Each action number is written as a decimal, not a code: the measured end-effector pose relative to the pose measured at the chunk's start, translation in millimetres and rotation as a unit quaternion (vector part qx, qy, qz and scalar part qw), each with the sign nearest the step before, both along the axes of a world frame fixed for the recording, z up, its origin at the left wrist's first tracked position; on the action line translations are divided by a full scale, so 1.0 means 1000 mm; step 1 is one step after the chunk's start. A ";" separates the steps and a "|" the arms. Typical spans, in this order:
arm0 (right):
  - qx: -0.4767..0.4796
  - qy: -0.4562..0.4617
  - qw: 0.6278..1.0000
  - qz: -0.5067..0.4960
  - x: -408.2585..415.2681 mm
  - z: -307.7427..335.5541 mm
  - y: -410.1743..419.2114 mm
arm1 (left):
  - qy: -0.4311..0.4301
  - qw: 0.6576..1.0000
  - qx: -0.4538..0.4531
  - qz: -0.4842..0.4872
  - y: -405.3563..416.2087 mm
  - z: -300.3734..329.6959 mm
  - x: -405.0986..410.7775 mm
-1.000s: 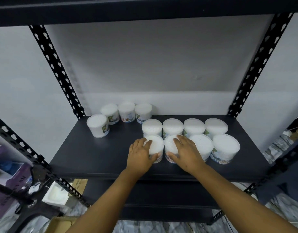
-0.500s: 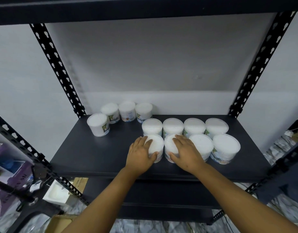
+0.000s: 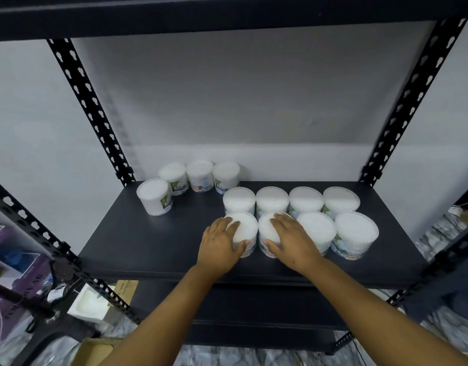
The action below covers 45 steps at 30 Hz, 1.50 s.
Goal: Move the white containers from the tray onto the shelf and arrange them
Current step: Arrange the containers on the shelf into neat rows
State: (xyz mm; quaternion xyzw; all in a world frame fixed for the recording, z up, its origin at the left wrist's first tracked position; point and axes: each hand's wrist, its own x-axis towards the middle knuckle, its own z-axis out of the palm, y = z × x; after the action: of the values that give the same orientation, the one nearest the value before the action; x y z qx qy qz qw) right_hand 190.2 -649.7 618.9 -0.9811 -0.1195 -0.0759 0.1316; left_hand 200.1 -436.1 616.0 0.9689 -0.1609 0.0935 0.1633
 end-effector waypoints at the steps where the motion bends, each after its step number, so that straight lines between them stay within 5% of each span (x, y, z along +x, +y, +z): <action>1: 0.003 -0.003 1.000 0.005 0.000 0.000 0.000 | 0.005 1.000 -0.002 -0.002 0.000 0.000 0.000; 45: -0.003 0.006 1.000 0.025 -0.004 0.008 -0.001 | 0.050 0.998 -0.019 -0.035 0.008 0.005 0.000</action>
State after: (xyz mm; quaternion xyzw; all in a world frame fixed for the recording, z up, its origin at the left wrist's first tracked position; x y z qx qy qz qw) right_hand 186.0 -651.1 626.8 -0.9785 -0.1440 -0.0666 0.1316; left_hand 200.1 -428.6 620.8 0.9629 -0.1843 0.0425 0.1925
